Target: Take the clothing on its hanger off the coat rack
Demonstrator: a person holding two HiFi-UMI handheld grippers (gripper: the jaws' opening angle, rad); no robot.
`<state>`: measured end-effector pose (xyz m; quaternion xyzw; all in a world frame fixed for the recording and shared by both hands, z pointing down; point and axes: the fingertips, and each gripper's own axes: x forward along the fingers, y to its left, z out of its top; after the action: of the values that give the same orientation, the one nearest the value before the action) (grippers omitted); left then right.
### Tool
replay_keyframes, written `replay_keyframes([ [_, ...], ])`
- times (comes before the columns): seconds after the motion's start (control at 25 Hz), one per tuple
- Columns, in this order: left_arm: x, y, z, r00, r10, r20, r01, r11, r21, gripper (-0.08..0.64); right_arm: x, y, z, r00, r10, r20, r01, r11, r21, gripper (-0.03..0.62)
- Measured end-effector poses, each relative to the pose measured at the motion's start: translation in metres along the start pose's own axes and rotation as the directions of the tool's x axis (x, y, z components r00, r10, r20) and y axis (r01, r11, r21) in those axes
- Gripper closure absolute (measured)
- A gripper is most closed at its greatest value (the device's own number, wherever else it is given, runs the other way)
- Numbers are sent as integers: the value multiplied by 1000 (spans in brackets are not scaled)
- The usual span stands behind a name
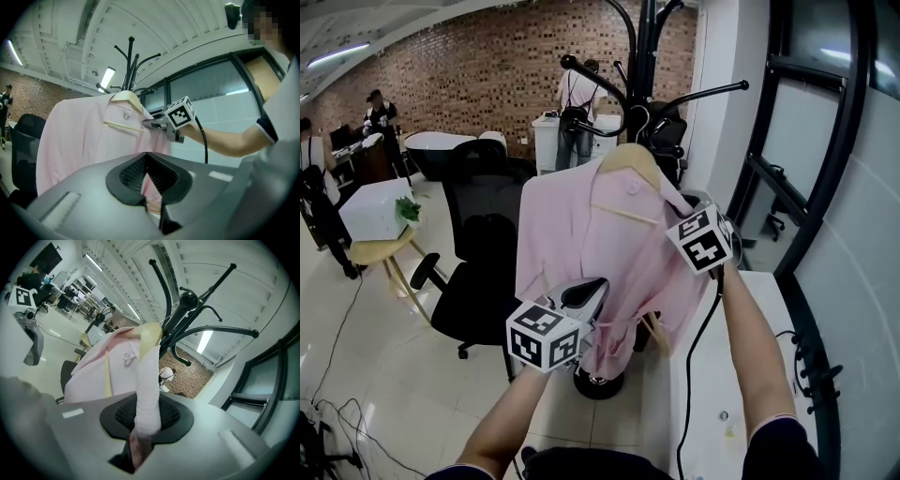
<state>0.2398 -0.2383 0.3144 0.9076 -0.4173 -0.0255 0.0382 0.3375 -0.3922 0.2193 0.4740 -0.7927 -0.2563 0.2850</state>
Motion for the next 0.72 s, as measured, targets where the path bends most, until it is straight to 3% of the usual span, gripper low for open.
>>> replay_keyframes([
  [0.72, -20, -7, -3, 1000, 31, 6, -31, 999, -12, 551, -20, -11, 12, 999, -45, 13, 45, 999, 13, 531],
])
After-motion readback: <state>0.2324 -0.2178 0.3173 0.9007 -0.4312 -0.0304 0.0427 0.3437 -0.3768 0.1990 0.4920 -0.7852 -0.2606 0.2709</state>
